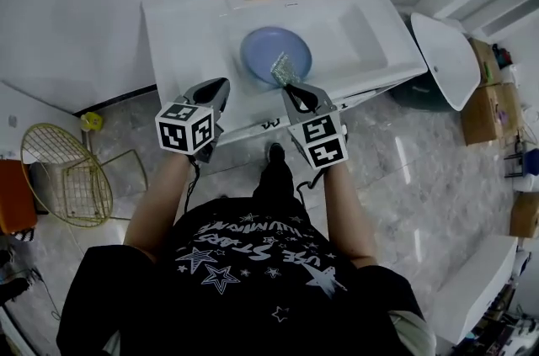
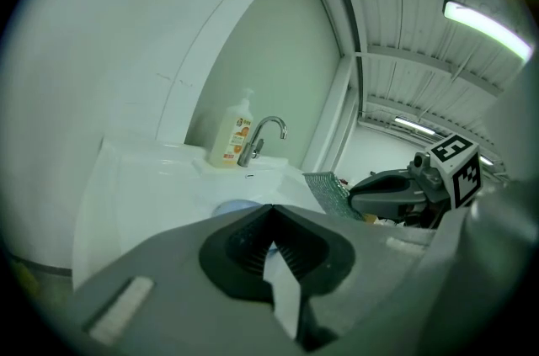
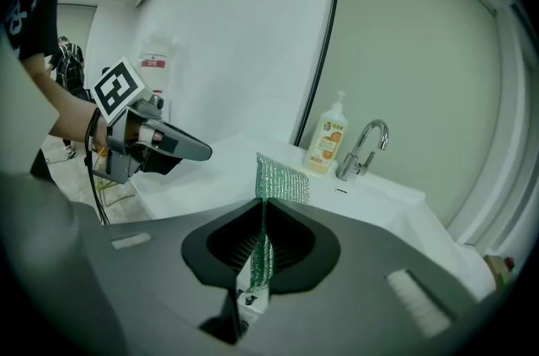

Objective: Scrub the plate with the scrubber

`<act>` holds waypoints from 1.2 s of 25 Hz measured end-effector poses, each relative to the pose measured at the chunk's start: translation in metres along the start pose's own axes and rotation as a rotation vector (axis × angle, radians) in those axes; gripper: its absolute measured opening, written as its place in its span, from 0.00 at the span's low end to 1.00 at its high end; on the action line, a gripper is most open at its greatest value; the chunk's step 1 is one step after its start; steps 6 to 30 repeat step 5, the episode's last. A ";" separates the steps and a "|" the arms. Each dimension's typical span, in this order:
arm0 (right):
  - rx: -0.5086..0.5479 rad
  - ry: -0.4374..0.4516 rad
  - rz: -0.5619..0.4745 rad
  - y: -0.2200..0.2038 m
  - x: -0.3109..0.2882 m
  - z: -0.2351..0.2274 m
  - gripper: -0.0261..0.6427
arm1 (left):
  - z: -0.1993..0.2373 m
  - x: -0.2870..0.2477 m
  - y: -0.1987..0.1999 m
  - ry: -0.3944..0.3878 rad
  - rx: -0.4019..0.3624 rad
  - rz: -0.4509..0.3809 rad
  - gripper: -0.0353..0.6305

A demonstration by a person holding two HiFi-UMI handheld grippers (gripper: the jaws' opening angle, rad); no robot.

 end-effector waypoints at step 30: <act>-0.053 0.007 -0.015 -0.014 0.007 0.050 0.11 | 0.009 0.041 -0.033 -0.032 0.005 0.027 0.05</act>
Point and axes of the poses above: the fingertips, and each gripper's own axes: x backward along the fingers, z to its left, y out of its top, the point moved 3 cm from there along x, backward along the fingers, and after that the axes turned 14 degrees about y, right-handed, at the moved point
